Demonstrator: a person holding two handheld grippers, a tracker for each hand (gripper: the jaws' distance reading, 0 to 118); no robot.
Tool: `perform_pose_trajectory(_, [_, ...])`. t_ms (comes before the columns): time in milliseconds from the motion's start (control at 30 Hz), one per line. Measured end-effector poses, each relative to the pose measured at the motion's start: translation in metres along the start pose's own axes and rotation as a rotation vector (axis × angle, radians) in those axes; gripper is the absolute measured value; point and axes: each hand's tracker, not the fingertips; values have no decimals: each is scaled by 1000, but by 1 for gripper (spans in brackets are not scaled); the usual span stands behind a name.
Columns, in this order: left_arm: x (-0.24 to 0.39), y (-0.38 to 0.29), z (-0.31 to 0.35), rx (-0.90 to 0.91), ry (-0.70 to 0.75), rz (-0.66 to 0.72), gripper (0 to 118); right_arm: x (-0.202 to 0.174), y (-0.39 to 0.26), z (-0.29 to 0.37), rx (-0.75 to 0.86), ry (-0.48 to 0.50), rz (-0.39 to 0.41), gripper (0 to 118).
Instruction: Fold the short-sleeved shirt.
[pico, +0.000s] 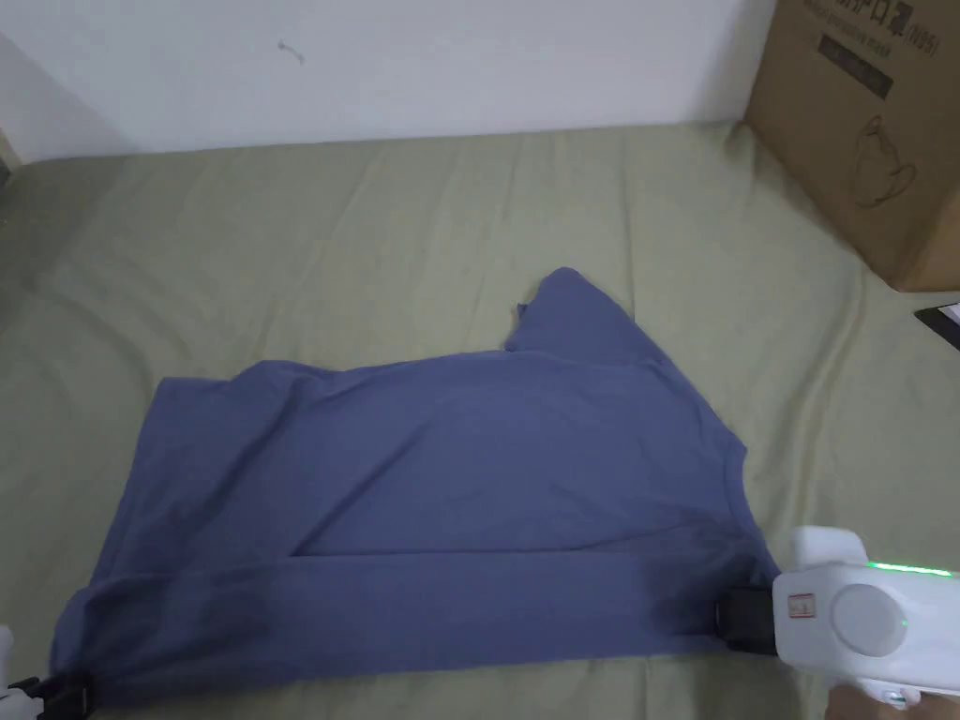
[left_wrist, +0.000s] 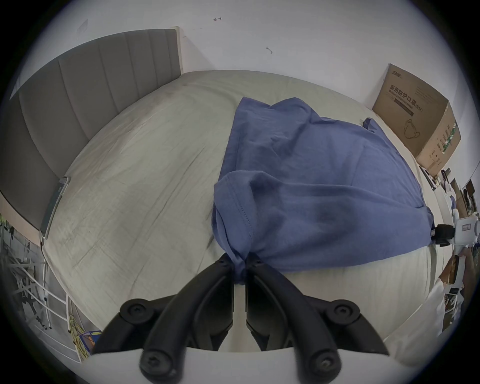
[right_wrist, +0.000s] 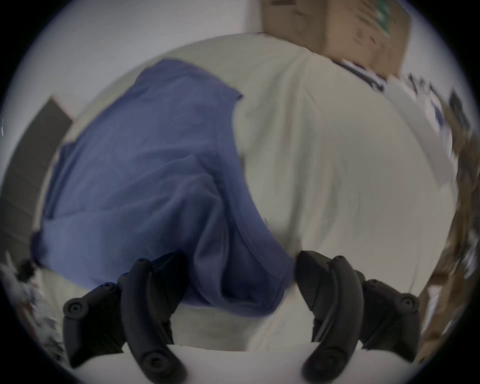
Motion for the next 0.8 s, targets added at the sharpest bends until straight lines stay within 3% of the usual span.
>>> perform_pose_trajectory(67, [1,2,2,-3,0,-1,6,-4,-1,10,47,17,16,61])
perform_pose_trajectory(133, [3,3,7,-1,-1,-12,6,-10,-2,19,51,38,15,14])
perform_pose_trajectory(167, [4,4,8,-1,-2,-17,6,-10,-1,20,57,57,-3,9])
perform_pose_trajectory(367, [-7,5,25,-2,-35,-20,6,13,-9,49,84,148,-84,7])
perform_pose_trajectory(467, [-24,0,40,-29,-86,-20,6,33,-18,76,97,243,-130,7])
perform_pose_trajectory(600, [-38,-24,61,-70,-80,-51,6,51,-52,95,69,183,-75,7])
perform_pose_trajectory(733, [-48,-56,54,-121,-95,-37,6,66,-94,76,-29,258,-179,8])
perform_pose_trajectory(800, [-40,-68,52,-130,-86,-53,14,64,-106,65,-51,238,-204,33])
